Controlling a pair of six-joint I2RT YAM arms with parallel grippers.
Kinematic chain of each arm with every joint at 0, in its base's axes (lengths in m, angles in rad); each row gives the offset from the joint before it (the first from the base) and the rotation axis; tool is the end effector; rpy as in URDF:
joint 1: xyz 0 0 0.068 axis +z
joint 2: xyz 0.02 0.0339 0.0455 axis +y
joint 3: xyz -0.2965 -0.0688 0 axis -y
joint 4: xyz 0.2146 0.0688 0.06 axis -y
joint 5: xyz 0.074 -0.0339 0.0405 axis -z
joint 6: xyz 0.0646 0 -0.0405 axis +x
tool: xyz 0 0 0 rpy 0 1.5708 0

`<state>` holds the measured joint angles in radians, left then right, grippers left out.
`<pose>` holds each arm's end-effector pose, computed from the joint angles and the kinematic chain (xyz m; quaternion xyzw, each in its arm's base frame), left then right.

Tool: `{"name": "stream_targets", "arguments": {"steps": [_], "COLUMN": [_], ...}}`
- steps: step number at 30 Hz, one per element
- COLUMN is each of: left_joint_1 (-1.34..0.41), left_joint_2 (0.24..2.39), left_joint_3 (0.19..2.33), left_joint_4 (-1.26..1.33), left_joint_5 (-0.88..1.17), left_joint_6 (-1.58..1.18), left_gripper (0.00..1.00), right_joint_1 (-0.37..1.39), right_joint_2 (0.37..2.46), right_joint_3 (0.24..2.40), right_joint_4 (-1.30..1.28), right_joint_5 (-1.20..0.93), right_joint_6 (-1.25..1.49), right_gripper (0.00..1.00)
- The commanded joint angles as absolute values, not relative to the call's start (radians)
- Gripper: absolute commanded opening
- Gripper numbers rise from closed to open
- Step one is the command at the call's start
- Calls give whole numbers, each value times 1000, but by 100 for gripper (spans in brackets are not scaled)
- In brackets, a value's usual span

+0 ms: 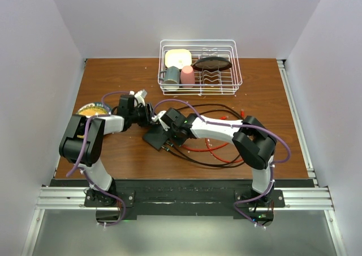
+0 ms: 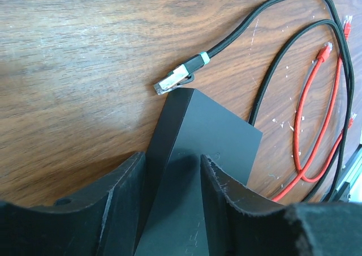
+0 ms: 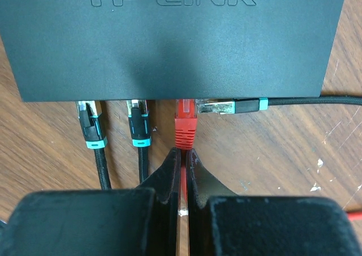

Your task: Insert the plug into the switch port

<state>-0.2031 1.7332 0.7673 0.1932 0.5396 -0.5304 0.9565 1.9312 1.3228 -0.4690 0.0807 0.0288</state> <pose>0.3185 -0.0995 0.1734 -0.0425 0.8931 -0.3635 0.2615 0.2351 0.3243 0.1956 -0.4247 0.8710 0.0809 0.2335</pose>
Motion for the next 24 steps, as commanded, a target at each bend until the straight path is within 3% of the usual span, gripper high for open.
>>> {"name": "stream_targets", "arguments": {"steps": [1,17,24], "left_joint_1": [-222,-281,-319], "left_joint_2": [1712,1733,1744], "left_joint_3": [735,684,641], "left_joint_4": [161,160,187], "left_joint_5": [635,765,799], "left_joint_6": [-534,-546,-558], "left_gripper": [47,43,33], "right_joint_1": [963,962,962], "right_joint_2": [1916,1934,1950], "right_joint_3": [1364,1393,1416], "right_joint_4": [-282,-157,-115], "right_joint_5": [89,129,137], "right_joint_6": [75,98,110], "right_gripper": [0,0,0]}}
